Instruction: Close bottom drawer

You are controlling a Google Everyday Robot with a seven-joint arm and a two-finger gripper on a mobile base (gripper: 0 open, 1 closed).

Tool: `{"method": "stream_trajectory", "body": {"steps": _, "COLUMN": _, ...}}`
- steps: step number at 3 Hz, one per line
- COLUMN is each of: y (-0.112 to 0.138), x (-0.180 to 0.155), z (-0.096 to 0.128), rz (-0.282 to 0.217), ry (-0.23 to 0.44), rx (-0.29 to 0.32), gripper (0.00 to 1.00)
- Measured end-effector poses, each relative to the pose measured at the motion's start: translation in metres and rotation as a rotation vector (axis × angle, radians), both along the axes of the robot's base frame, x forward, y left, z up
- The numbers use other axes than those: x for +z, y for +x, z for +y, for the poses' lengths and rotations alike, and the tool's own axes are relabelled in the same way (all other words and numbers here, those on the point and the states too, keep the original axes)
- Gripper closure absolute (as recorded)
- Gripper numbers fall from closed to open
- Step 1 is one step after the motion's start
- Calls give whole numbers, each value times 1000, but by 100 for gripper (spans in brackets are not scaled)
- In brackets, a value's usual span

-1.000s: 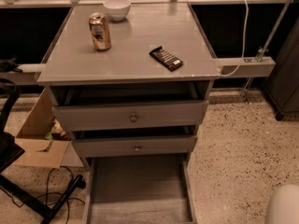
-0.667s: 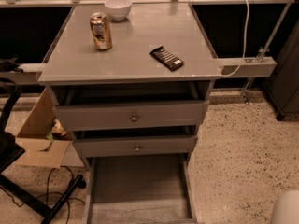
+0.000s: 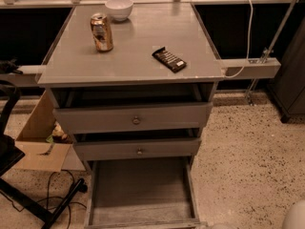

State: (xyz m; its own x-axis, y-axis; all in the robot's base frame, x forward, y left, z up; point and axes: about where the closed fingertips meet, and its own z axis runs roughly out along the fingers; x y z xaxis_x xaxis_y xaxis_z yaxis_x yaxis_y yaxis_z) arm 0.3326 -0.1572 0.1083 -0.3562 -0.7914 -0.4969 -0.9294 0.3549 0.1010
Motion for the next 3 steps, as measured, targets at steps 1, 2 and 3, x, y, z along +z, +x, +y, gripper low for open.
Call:
{"method": "stream_trajectory", "body": {"steps": 1, "y": 19, "x": 10, "z": 12, "rz": -30, "ry": 28, "rx": 13, "gripper": 100}}
{"method": "stream_trajectory", "body": {"steps": 2, "y": 18, "x": 10, "z": 12, "rz": -30, "ry": 29, "rx": 13, "gripper": 100}}
{"method": "stream_trajectory", "body": {"steps": 3, "y": 38, "x": 20, "z": 25, "rz": -59, "ry": 58, "rx": 29, "gripper": 100}}
